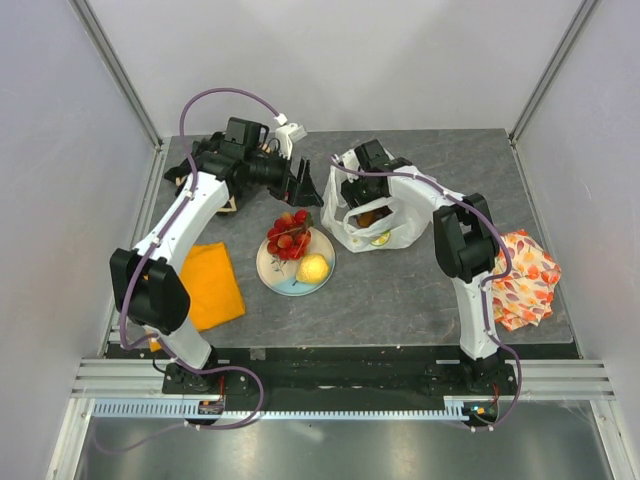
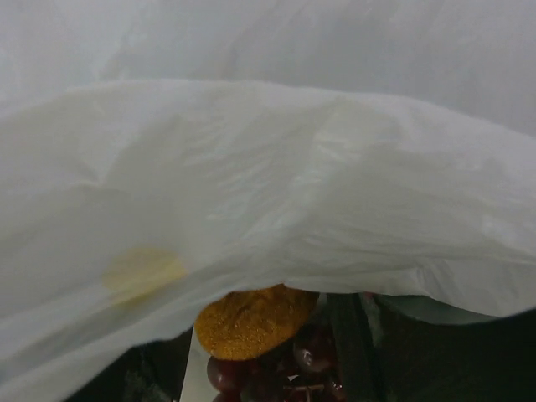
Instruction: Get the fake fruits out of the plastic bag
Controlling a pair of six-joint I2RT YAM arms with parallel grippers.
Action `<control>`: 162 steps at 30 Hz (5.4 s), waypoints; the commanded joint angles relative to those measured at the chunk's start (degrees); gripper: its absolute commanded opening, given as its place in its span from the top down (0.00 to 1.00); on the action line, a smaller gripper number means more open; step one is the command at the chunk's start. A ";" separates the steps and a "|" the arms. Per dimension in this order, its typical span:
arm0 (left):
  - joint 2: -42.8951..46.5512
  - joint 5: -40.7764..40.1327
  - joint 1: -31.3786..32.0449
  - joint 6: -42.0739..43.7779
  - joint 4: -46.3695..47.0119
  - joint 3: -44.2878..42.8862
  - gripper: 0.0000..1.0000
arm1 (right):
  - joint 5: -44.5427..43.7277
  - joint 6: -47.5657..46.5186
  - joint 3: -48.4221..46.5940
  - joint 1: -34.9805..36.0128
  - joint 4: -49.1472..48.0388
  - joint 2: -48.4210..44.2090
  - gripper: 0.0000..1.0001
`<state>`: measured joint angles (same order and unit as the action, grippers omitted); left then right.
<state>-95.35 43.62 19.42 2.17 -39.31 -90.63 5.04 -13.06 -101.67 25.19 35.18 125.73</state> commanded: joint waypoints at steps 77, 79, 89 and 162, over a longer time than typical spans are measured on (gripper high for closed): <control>42.18 -8.11 -32.25 -9.12 -0.24 21.72 0.08 | 4.10 -17.18 -7.58 33.35 -9.95 6.45 0.66; 42.35 -7.58 -32.25 -9.47 -0.50 22.07 0.08 | 4.37 -17.17 -6.88 33.43 -10.48 6.37 0.62; 40.77 -4.77 -32.34 -11.75 1.07 20.06 0.08 | 10.50 -6.73 -7.14 33.35 -11.28 -5.48 0.26; -3.26 -8.11 8.09 -8.24 4.24 -9.92 0.98 | 9.22 1.71 26.35 -2.87 -13.38 -27.22 0.56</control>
<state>-98.87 34.85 27.35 -4.12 -36.53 -99.33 18.74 -18.65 -74.94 22.37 30.20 96.44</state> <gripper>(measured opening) 0.031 0.429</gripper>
